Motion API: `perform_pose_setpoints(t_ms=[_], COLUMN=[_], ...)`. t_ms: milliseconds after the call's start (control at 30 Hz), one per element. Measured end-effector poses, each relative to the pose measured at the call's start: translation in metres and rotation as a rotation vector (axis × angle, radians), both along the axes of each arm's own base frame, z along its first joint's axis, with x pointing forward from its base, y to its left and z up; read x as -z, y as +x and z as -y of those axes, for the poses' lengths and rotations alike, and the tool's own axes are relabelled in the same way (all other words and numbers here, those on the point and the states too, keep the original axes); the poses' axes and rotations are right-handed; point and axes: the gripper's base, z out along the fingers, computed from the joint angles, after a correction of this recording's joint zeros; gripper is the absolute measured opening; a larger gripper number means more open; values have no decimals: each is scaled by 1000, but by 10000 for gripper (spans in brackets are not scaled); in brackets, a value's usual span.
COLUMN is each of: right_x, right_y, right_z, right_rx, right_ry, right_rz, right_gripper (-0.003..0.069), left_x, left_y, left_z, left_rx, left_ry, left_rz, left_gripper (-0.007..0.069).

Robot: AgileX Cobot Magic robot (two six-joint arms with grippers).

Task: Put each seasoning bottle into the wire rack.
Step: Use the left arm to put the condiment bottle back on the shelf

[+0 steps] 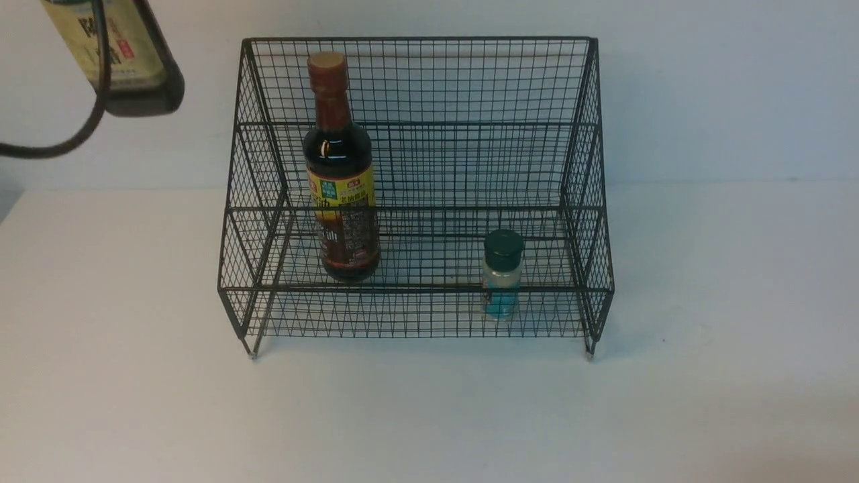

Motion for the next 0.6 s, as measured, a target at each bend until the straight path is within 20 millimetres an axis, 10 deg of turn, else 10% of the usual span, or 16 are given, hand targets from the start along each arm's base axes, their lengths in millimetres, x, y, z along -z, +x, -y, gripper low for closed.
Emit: perform_pose_setpoints(t_ms=[600], right_x=[0], right_y=[0], right_z=[0], right_rx=[0], right_ry=[0], right_rz=[0], right_gripper=[-11], left_x=[26], left_y=[95], left_z=[71], left_rx=[168], left_ry=[32], left_rz=[-86], left_gripper=[321])
